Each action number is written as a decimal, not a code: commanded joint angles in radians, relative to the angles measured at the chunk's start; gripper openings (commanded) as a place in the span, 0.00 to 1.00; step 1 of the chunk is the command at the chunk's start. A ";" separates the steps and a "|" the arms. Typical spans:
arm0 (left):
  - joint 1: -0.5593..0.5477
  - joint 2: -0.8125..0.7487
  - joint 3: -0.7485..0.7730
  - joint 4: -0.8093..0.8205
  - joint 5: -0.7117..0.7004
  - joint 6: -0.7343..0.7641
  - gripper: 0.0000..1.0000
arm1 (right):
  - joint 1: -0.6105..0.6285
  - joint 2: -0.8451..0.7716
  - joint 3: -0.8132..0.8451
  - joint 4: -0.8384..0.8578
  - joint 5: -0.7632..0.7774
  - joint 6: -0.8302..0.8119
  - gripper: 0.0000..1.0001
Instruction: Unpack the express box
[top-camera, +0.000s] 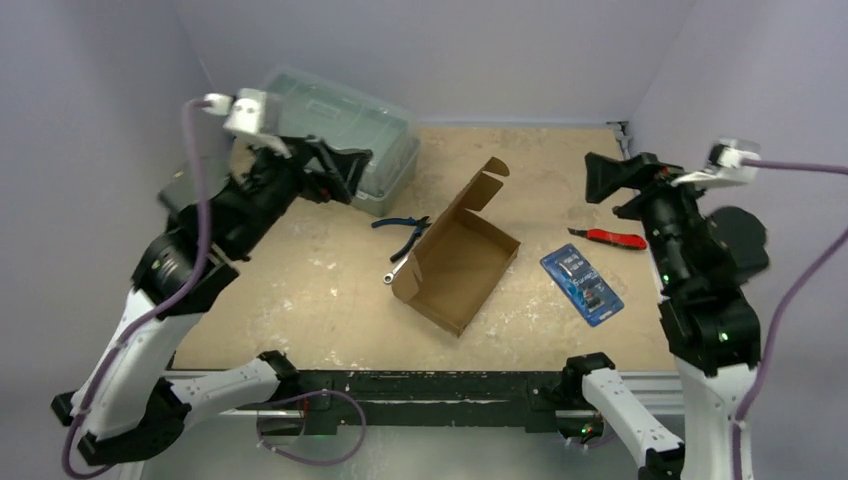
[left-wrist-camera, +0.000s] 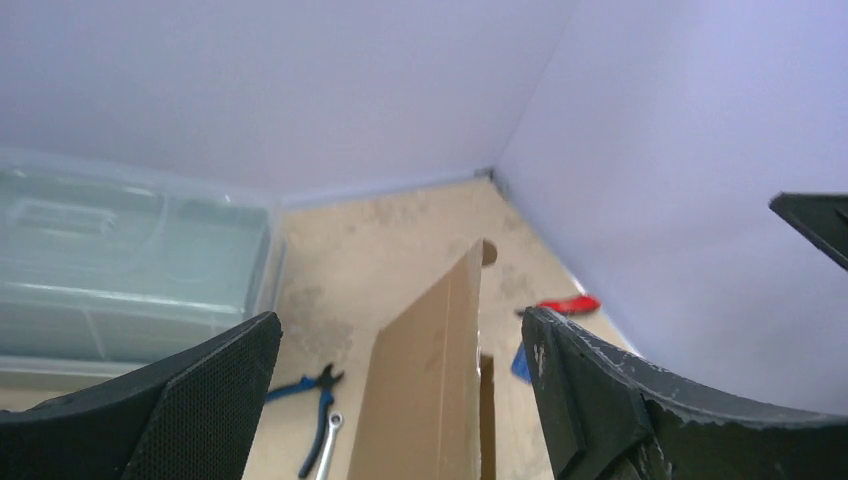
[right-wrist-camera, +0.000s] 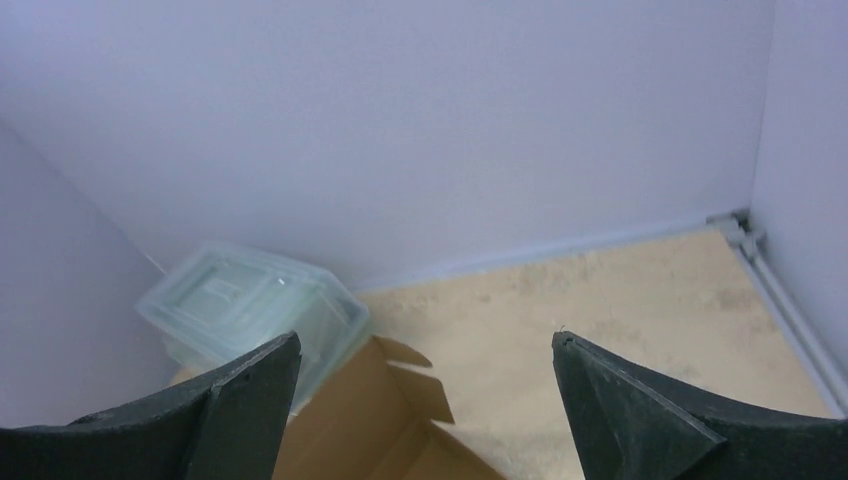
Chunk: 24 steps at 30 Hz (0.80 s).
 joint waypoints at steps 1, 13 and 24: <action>0.006 -0.147 -0.039 0.147 -0.098 0.047 0.90 | 0.002 -0.068 0.124 0.023 0.017 -0.042 0.99; 0.008 -0.337 -0.118 0.276 -0.160 0.103 0.89 | 0.001 -0.256 0.181 0.145 0.144 -0.060 0.99; 0.008 -0.388 -0.136 0.304 -0.193 0.116 0.87 | 0.001 -0.313 0.187 0.165 0.189 -0.074 0.99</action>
